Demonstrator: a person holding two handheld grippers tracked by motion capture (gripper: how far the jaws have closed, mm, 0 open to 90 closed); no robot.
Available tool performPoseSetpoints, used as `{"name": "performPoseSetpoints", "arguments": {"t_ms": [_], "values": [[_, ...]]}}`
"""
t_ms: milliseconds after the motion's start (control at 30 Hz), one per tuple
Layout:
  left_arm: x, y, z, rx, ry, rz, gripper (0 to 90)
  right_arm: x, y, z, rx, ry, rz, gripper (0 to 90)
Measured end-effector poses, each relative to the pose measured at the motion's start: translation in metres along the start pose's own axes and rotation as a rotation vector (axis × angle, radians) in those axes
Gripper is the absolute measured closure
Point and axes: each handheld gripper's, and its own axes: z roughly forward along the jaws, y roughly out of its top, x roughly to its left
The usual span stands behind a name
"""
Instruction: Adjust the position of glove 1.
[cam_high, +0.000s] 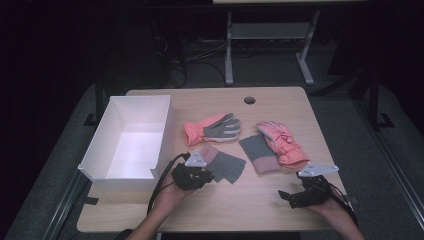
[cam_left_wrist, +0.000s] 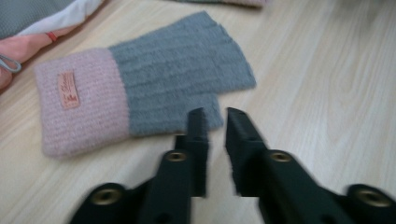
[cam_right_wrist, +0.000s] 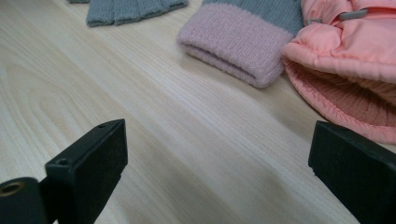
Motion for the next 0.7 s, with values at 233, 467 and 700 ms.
{"name": "performPoseSetpoints", "arguments": {"t_ms": [233, 467, 700], "values": [[0.004, 0.013, 0.002, 0.005, 0.012, -0.009, 89.7, 0.001, 0.001, 0.0, -0.005, 0.005, -0.002, 4.2], [0.009, 0.035, 0.015, 0.019, 0.032, 0.02, 89.7, 0.0, 0.0, 0.001, -0.004, 0.007, -0.004, 4.2], [0.021, 0.053, 0.029, 0.017, 0.047, 0.024, 89.7, 0.0, 0.0, 0.001, -0.004, 0.011, -0.004, 4.2]]}}
